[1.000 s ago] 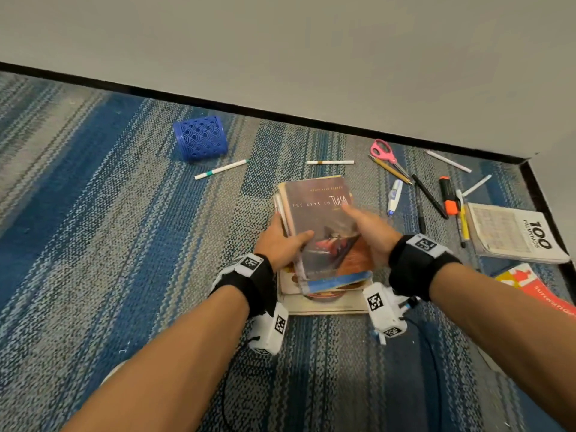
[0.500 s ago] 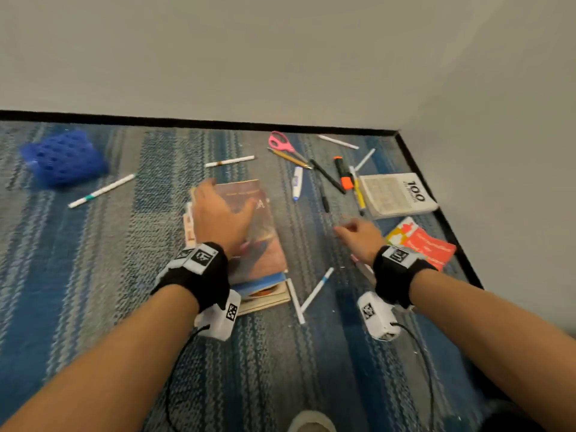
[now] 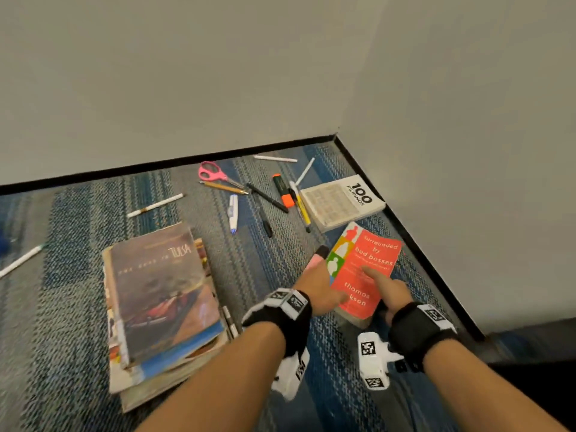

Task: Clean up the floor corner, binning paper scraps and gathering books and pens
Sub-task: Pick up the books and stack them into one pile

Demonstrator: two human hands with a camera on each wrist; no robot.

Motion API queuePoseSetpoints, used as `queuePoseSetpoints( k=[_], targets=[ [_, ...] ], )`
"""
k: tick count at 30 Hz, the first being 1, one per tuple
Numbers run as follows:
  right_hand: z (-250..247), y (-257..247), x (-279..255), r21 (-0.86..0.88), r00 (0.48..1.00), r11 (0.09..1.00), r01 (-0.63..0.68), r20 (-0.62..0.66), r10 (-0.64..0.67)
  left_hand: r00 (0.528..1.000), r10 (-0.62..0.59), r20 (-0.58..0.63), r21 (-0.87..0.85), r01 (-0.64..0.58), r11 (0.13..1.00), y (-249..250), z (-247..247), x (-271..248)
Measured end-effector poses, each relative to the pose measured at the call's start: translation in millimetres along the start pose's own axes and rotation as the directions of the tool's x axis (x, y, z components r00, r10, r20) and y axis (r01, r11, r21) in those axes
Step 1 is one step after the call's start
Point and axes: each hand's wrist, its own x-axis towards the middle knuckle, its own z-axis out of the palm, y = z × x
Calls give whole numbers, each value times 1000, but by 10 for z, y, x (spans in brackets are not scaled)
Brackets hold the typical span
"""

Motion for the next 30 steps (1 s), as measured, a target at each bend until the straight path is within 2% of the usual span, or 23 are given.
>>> queuePoseSetpoints(
  k=[2, 3, 6, 9, 12, 13, 16, 18, 20, 22, 24, 25, 26, 28, 30],
  targets=[
    [5, -32, 101, 102, 1000, 995, 9, -29, -6, 998, -60, -34, 70, 62, 996, -7, 125, 89],
    [7, -61, 131, 120, 999, 993, 11, -48, -5, 993, -105, -54, 48, 108, 993, -30, 158, 131],
    [9, -105, 264, 51, 990, 998, 29, -137, -22, 980, -196, -45, -175, 185, 967, -173, 220, 298],
    [61, -187, 285, -169, 982, 983, 72, -162, -100, 972, -221, 76, -313, 234, 921, -320, 267, 359],
    [106, -455, 117, -521, 979, 836, 173, -3, -204, 977, -163, 134, -408, 205, 890, -321, 249, 290],
    [121, -578, 36, -549, 975, 808, 214, 63, -215, 979, -147, 142, -450, 196, 871, -306, 213, 273],
    [152, -930, -182, -381, 943, 872, 306, 249, -222, 976, -158, 146, -532, 213, 819, -239, 39, 229],
    [179, -1119, -263, -196, 915, 932, 304, 335, -227, 982, -160, 99, -665, 185, 724, -215, -102, 213],
    [250, -1233, -261, -69, 892, 975, 213, 420, -166, 985, -167, -38, -819, 65, 570, -200, -268, 199],
    [343, -1272, -119, -112, 883, 973, 203, 450, -133, 959, -227, -172, -872, -41, 488, -212, -495, 162],
    [418, -1282, 138, -192, 916, 939, 286, 341, -210, 933, -242, -266, -855, -112, 506, -239, -734, 89],
    [437, -1288, 288, -294, 933, 893, 342, 219, -285, 923, -237, -303, -835, -138, 532, -266, -842, 43],
    [452, -1296, 450, -440, 928, 822, 362, 90, -361, 916, -226, -331, -818, -159, 552, -309, -944, -19],
    [507, -1295, 717, -654, 892, 696, 297, -72, -447, 902, -214, -375, -788, -189, 586, -450, -1114, -138],
    [629, -1269, 869, -673, 893, 704, 227, -144, -426, 885, -231, -404, -790, -210, 576, -608, -1255, -260]
  ],
)
